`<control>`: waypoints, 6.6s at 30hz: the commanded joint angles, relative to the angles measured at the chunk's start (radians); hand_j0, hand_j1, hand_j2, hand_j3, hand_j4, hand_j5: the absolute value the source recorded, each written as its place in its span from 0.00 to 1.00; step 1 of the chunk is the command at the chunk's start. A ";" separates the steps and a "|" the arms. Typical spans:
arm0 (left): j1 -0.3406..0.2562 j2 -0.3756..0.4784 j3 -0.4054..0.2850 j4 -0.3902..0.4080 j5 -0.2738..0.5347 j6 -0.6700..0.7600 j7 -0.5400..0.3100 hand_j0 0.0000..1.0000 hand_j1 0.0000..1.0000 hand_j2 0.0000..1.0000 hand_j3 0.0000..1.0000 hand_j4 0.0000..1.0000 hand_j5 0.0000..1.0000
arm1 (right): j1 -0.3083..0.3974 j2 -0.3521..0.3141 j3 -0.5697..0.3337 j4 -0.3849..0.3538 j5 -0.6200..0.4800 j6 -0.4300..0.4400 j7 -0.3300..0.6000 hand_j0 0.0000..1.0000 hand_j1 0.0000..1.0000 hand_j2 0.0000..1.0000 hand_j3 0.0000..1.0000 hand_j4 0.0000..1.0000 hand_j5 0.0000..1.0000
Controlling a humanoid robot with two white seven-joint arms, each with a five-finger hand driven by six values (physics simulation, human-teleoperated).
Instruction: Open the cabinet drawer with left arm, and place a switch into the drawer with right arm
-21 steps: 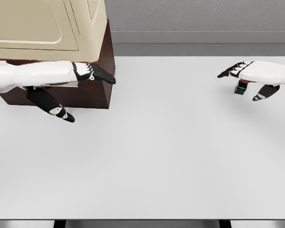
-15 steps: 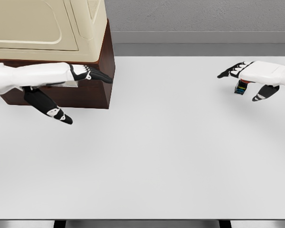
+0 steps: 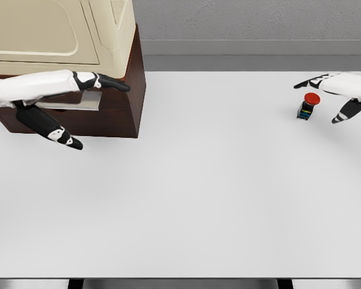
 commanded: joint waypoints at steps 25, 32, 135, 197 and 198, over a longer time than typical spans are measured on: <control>0.009 0.066 0.117 0.002 -0.006 0.155 -0.276 1.00 1.00 1.00 1.00 1.00 1.00 | -0.129 0.128 0.161 0.191 0.035 0.082 0.000 0.96 0.96 0.96 0.96 0.96 0.96; 0.081 0.071 0.215 0.002 0.006 0.250 -0.267 1.00 1.00 1.00 1.00 1.00 1.00 | -0.130 0.126 0.161 0.197 0.059 0.081 0.000 0.86 0.86 0.86 0.86 0.86 0.86; 0.594 -0.034 0.705 0.092 -0.085 0.536 -0.248 1.00 1.00 1.00 1.00 1.00 1.00 | -0.173 0.183 0.161 0.320 0.098 0.086 0.000 0.69 0.69 0.69 0.69 0.69 0.69; 0.699 0.006 0.706 0.083 -0.085 0.534 -0.259 1.00 1.00 1.00 1.00 1.00 1.00 | -0.195 0.209 0.212 -0.173 0.090 -0.077 0.000 0.46 0.46 0.46 0.46 0.46 0.46; 0.698 0.011 0.706 0.072 -0.082 0.534 -0.259 1.00 1.00 1.00 1.00 1.00 1.00 | -0.195 0.210 0.212 -0.184 0.090 -0.077 0.000 0.46 0.46 0.46 0.46 0.46 0.46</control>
